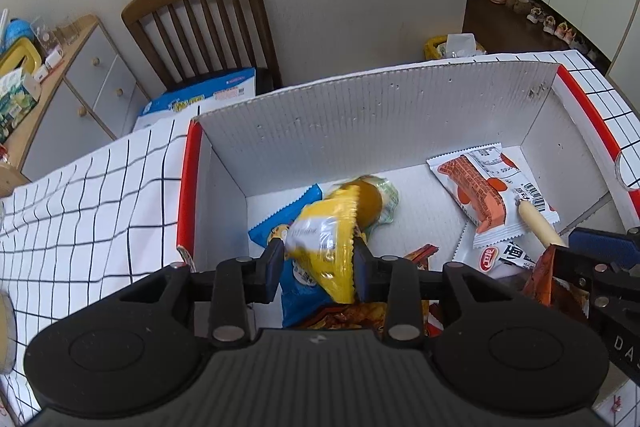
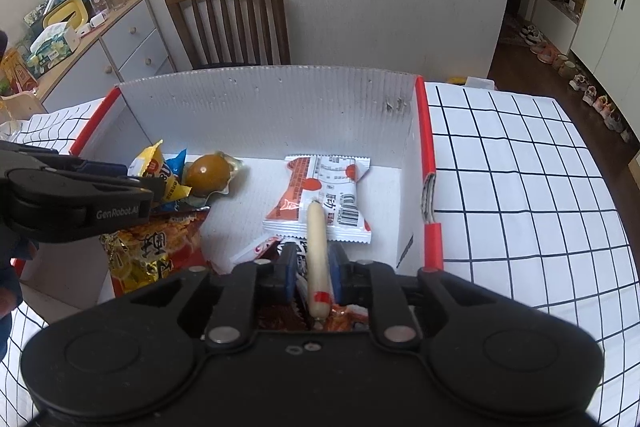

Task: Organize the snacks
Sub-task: 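Lower both held snacks into the box and open both tools, then lift both open tools out of the box toward the loose snacks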

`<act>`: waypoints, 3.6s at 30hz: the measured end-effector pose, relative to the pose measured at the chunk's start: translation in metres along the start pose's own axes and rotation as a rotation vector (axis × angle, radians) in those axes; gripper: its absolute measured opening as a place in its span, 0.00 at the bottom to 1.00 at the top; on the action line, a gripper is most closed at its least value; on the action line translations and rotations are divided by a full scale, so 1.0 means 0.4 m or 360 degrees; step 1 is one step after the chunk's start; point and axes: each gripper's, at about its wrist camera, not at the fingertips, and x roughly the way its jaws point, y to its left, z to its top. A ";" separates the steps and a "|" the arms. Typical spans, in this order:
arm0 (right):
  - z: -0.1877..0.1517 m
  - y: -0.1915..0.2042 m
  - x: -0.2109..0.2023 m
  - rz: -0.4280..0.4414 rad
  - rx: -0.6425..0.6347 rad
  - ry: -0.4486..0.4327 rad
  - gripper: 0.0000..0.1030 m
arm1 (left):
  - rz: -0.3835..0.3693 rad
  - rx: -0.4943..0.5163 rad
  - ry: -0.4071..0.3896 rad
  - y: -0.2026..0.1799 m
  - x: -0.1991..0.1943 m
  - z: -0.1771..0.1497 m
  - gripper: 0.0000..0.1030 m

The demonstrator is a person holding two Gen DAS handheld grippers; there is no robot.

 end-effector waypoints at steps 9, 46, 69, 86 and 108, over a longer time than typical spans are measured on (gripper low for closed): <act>0.006 -0.007 -0.033 -0.0033 0.0031 -0.0023 0.25 | -0.0052 -0.0095 -0.0039 0.040 -0.038 -0.004 0.49; -0.123 0.101 -0.362 0.0088 0.0055 -0.0316 0.51 | -0.0274 -0.0095 -0.0389 0.111 -0.424 -0.219 0.51; -0.295 0.159 -0.559 0.0110 0.0084 -0.0576 0.83 | -0.0313 -0.0066 -0.0566 0.123 -0.604 -0.428 0.73; -0.418 0.181 -0.546 0.0195 0.0010 -0.0587 1.00 | -0.0340 -0.0200 -0.0451 0.144 -0.571 -0.552 0.83; -0.523 0.117 -0.321 0.0102 0.0019 -0.0238 0.95 | -0.0298 -0.0303 -0.0033 0.090 -0.354 -0.679 0.82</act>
